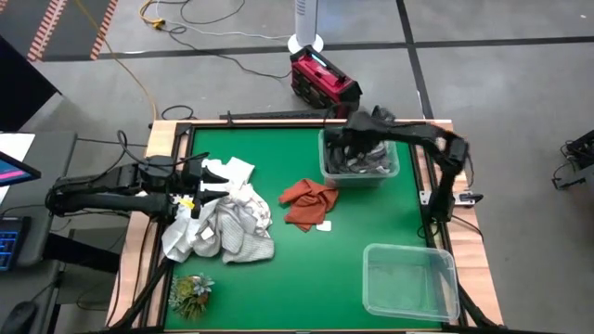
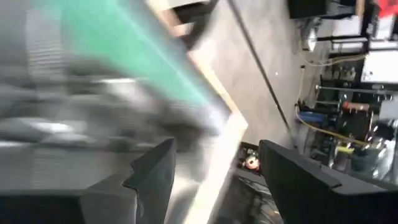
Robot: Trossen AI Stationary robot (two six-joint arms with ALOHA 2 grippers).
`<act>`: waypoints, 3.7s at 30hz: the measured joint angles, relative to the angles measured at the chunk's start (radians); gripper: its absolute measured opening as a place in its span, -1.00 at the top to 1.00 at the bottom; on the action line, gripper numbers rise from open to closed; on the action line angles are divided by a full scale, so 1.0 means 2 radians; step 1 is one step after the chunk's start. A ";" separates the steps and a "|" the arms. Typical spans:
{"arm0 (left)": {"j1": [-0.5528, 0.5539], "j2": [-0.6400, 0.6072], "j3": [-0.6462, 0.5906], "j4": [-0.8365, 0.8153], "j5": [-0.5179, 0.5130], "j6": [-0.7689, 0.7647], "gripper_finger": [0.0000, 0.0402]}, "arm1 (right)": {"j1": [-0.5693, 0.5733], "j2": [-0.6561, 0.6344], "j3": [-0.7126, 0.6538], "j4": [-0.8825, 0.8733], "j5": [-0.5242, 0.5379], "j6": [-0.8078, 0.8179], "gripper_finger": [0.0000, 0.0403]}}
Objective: Sort towels by color in basket
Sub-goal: Put the gray patterned towel into the top transparent bin, then put the orange towel into the top transparent bin
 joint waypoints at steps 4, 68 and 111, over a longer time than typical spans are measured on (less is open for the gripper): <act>0.000 0.000 0.000 0.000 0.000 0.000 0.10 | -0.010 -0.055 0.005 0.006 0.008 0.000 -0.34; -0.043 0.113 0.000 0.089 -0.030 0.044 0.10 | 0.264 0.085 -0.191 0.723 -0.187 -0.180 -0.34; -0.043 0.091 0.000 0.080 -0.030 0.043 0.10 | 0.225 -0.200 -0.155 0.447 0.126 -0.223 0.84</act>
